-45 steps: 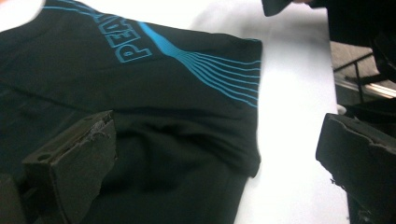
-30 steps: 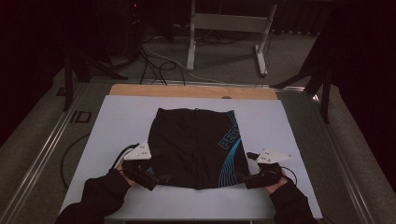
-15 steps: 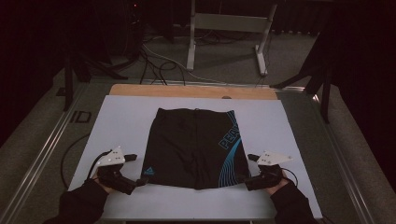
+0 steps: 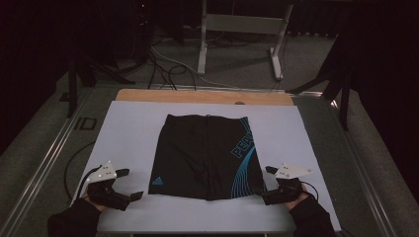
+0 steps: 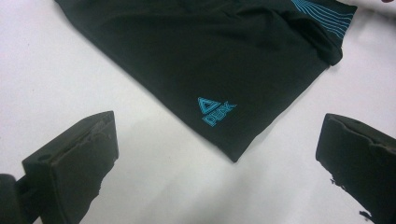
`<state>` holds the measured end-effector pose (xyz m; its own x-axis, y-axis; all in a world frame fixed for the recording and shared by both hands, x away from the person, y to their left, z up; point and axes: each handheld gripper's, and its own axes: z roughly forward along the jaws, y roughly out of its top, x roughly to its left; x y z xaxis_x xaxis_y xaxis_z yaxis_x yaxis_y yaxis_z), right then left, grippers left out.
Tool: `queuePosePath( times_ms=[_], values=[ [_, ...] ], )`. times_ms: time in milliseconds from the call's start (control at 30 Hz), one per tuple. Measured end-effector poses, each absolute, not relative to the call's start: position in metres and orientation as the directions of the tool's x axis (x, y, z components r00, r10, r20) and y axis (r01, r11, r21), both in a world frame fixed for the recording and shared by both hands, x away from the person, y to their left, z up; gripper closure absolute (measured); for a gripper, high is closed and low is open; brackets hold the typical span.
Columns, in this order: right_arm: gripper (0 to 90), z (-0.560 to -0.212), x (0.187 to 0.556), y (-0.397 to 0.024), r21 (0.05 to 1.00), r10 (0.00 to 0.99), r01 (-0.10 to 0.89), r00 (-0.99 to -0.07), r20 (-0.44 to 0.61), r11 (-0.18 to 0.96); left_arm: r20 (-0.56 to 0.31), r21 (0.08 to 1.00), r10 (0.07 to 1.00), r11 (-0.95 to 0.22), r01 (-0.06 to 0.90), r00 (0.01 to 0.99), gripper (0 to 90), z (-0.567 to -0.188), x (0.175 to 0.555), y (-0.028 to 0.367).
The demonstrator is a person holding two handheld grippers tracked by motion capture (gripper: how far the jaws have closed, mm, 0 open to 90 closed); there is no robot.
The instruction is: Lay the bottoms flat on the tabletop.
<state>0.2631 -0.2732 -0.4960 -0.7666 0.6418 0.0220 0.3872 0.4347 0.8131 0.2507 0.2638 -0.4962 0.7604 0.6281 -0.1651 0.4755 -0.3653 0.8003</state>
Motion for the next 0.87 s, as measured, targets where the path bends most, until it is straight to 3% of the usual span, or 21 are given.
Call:
queuePosePath(
  times_ms=[867],
  values=[
    [9.8, -0.5009, 0.2654, -0.2712, 0.801, 0.634, 0.387, -0.773, 0.011, 0.458, -0.181, 0.815, 0.614, -0.343, 0.466, 0.768, 0.1, -0.4976, 0.2508, 0.2612]
  ],
)
